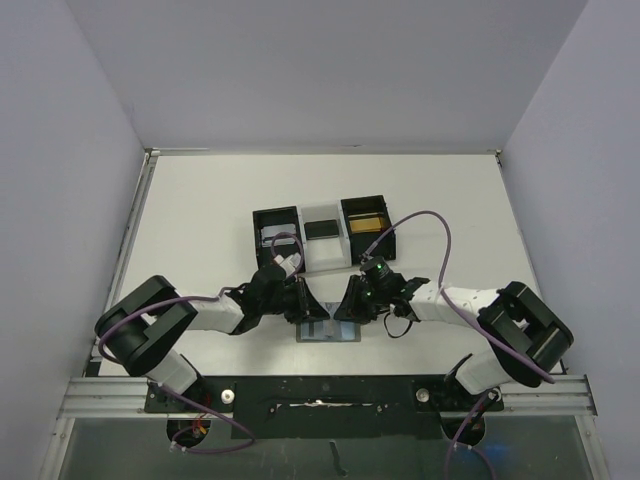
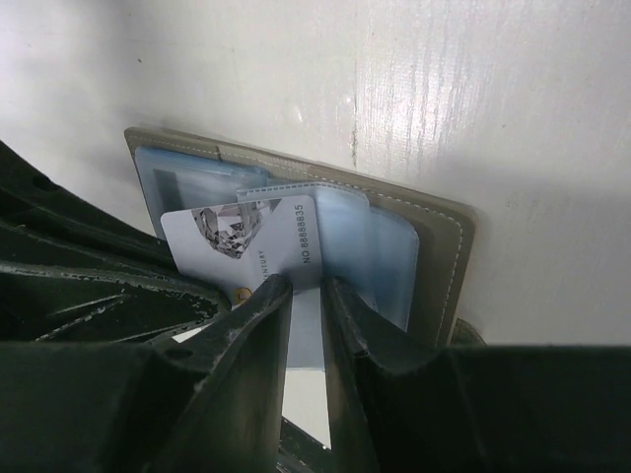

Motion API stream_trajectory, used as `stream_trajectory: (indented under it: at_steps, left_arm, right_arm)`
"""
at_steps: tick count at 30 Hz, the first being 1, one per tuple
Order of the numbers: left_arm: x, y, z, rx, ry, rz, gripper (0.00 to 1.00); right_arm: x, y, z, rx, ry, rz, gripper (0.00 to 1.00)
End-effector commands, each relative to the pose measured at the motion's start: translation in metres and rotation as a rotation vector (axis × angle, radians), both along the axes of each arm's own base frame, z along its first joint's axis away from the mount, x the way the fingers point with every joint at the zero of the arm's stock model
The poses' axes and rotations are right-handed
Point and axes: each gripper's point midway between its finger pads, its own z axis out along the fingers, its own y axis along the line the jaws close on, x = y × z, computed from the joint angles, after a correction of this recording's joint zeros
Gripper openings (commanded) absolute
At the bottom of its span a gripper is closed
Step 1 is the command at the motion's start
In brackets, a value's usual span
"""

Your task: Take the credit cards out of the card holder

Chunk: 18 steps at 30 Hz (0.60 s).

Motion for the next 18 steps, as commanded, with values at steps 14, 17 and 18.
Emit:
stream_trajectory:
  at_steps: [14, 17, 18]
  left_arm:
    - [0.009, 0.041, 0.037, 0.122, -0.127, 0.026, 0.00]
    - [0.010, 0.053, 0.044, 0.150, -0.155, 0.032, 0.00]
    - [0.010, 0.058, 0.043, 0.164, -0.155, 0.037, 0.00]
  right_arm:
    - [0.022, -0.026, 0.035, -0.160, -0.191, -0.040, 0.22]
    - [0.030, -0.012, 0.064, -0.085, -0.276, -0.027, 0.23]
    - [0.032, -0.009, 0.070, -0.073, -0.289, -0.020, 0.23]
